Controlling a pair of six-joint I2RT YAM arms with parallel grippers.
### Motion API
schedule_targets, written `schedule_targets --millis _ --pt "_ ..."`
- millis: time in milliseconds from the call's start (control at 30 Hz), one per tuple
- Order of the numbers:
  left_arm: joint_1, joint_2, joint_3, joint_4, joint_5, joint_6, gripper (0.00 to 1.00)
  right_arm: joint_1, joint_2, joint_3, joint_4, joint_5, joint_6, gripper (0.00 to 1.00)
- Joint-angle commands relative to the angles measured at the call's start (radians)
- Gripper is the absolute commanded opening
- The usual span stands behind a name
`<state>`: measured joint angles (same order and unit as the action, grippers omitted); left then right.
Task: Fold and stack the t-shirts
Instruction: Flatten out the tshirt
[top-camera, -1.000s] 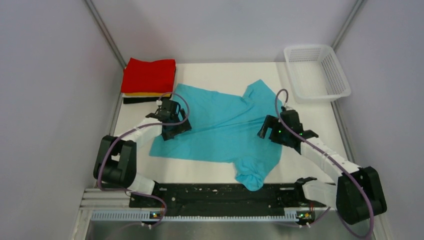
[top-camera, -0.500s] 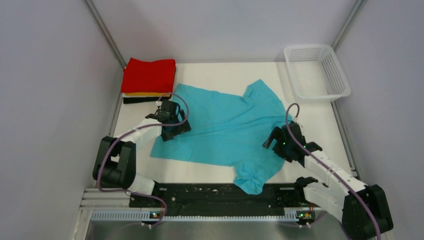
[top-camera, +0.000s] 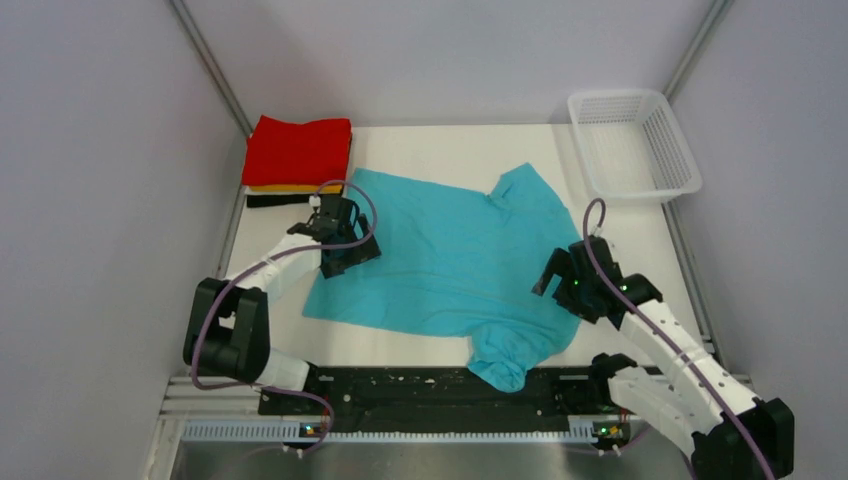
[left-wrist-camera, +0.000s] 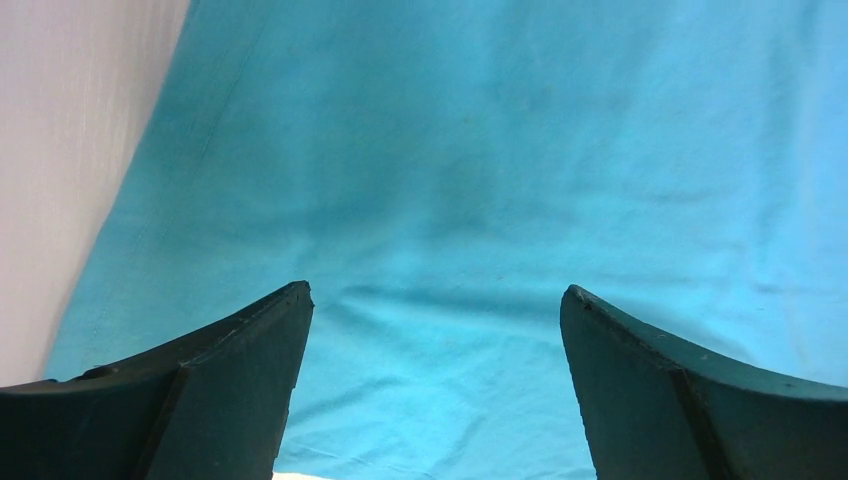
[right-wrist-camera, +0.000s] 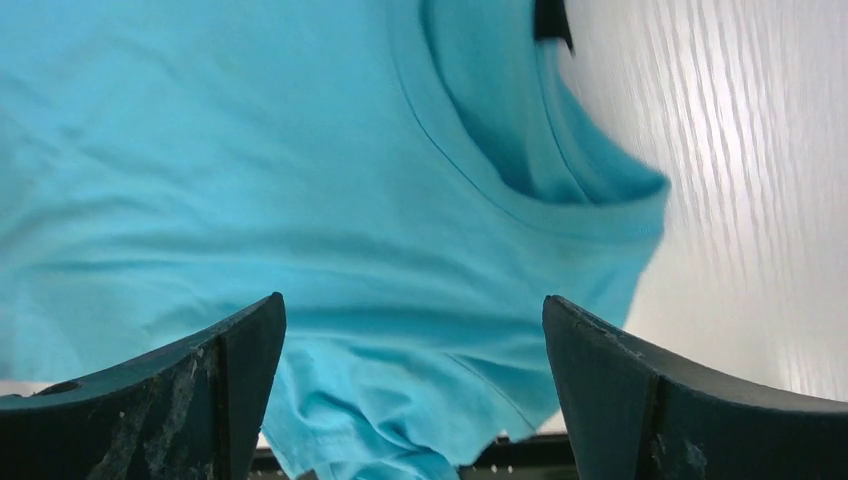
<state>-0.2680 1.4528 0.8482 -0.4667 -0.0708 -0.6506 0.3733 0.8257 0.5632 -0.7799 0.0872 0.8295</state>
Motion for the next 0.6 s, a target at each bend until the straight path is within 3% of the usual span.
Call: schedule_targets --millis 0,233,567 --pt "-0.002 -0.02 0.085 0.005 0.043 0.035 0.99 0.009 0.14 0.123 0.199 0.099 -0.109 0.99" --pt "-0.002 0.092 0.188 0.009 0.063 0.057 0.99 -0.076 0.53 0.26 0.372 0.113 -0.2 0.99" --pt "0.0 0.37 0.415 0.009 0.005 0.091 0.99 -0.133 0.878 0.45 0.498 0.133 -0.289 0.99"
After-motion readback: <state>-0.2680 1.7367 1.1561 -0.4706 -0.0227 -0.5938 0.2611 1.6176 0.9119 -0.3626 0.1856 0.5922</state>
